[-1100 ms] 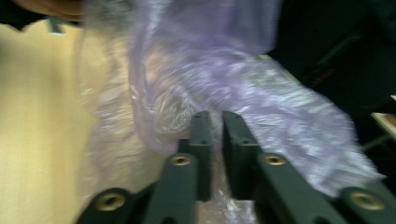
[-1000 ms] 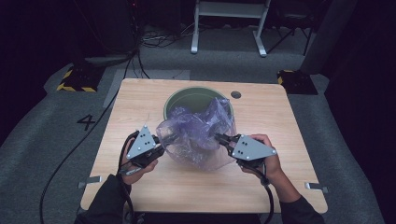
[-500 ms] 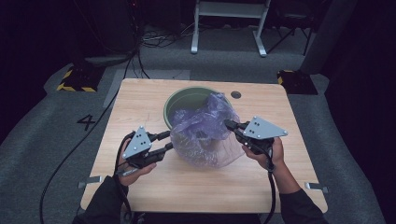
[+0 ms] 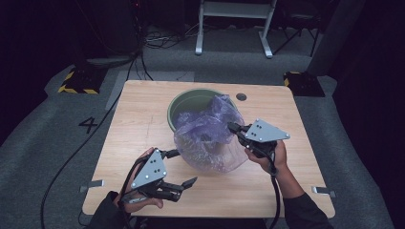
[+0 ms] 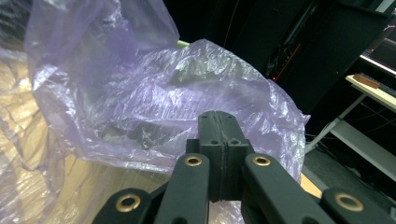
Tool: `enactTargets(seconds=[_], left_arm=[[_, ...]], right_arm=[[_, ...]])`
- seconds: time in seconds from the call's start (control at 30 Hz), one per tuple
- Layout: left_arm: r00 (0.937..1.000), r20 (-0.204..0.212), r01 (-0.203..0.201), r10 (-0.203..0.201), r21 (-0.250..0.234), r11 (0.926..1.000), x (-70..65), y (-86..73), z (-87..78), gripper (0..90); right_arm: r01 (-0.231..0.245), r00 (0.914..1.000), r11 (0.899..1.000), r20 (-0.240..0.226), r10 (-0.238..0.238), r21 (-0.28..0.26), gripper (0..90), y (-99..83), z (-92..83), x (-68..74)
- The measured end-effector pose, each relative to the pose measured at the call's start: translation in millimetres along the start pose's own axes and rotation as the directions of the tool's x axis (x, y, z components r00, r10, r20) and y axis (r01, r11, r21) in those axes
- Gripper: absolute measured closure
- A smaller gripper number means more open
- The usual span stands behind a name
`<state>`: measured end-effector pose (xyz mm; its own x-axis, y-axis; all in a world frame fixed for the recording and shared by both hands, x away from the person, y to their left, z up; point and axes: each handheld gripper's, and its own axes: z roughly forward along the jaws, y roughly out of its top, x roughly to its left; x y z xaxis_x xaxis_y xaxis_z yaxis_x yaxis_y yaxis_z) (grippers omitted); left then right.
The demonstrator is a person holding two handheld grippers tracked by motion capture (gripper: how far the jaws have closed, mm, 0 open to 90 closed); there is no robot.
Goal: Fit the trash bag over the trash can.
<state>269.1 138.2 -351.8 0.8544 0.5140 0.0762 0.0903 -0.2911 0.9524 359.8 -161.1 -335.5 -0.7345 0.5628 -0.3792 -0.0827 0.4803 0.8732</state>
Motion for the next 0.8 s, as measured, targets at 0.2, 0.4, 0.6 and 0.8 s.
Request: enactTargets(seconds=[0.2, 0.4, 0.6, 0.8], left_arm=[[0.9972, -0.06, 0.044, -0.046, -0.038, 0.9983, 6.0, 15.7, 2.0, 16.5], [0.9891, -0.141, 0.043, -0.042, -0.001, 0.9991, 20.3, 20.0, 9.6, 41.5], [0.9817, -0.19, 0.004, 0.0, 0.024, 0.9997, 40.3, 12.9, 10.2, 76.3], [0.9816, -0.19, 0.027, -0.018, 0.05, 0.9984, 58.8, 3.4, 5.1, 88.0]], right_arm=[[0.003, 1.0, 1.0, 0.001, -0.003, -0.008, 90.0, 0.9, -1.4, 1.1], [-0.005, 0.9999, 1.0, -0.014, 0.005, -0.012, 90.0, 0.5, -2.7, -0.1], [-0.014, 0.9999, 1.0, -0.009, 0.014, -0.019, 90.0, 0.6, -2.0, -5.3], [-0.025, 0.999, 1.0, 0.036, 0.025, -0.004, 90.0, 1.3, 5.5, -19.2]])
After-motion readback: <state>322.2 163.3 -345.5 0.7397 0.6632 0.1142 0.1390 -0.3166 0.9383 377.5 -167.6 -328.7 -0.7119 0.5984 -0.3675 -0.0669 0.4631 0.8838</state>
